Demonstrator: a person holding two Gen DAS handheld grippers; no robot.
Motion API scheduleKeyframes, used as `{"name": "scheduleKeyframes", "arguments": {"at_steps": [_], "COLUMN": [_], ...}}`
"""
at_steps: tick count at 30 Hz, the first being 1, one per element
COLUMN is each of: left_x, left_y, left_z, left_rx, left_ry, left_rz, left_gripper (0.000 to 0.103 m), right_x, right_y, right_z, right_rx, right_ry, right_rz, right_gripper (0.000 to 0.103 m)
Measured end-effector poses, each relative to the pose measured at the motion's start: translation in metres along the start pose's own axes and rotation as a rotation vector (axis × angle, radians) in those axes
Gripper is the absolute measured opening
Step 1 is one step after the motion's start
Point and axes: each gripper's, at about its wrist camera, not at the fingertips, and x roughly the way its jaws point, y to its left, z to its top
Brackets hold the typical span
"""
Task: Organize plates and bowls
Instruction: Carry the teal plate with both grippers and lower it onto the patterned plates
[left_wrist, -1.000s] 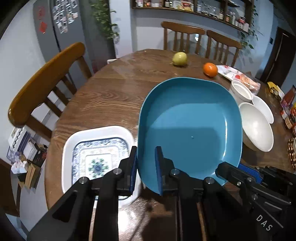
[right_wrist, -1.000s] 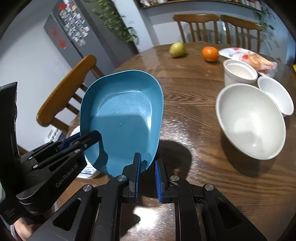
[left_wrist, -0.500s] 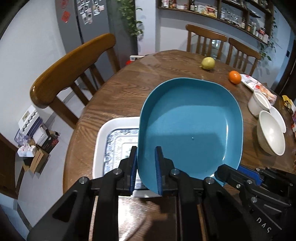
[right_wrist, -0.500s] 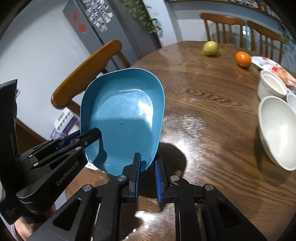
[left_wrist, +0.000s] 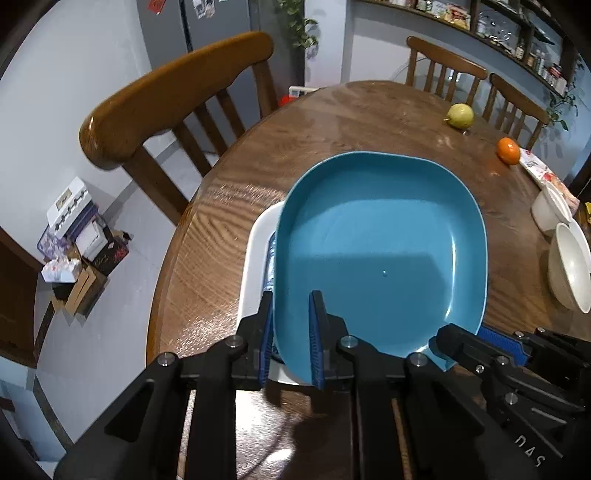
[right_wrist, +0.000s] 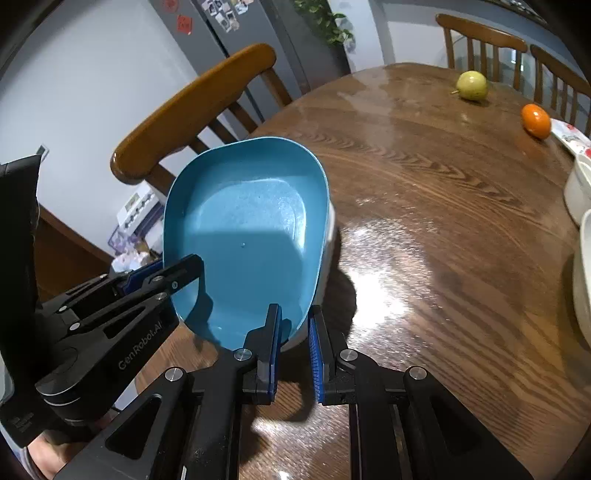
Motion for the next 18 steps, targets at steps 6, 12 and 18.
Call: {"name": "scheduleKeyframes", "arguments": {"at_steps": [6,12,18], "left_x": [0.013,0.017,0.021], "left_y": [0.006,0.008,0.009], "left_z": [-0.003,-0.002,-0.001], "left_rx": [-0.005,0.002,0.007], "left_ry": [0.038,0.050,0.066], "left_rz": [0.006,0.010,0.018], "left_gripper": [0.015,0.015,0.016], "right_x": [0.017,0.024,0.030], "right_y": [0.005,0.009,0.010], "right_z": [0.001,0.006,0.010], "right_rx": [0.002,0.004,0.009], "right_ry": [0.037,0.055,0.073], "right_rz": [-0.002,-0.012,-0.018], "right_gripper": [0.016,0.016,0.016]}}
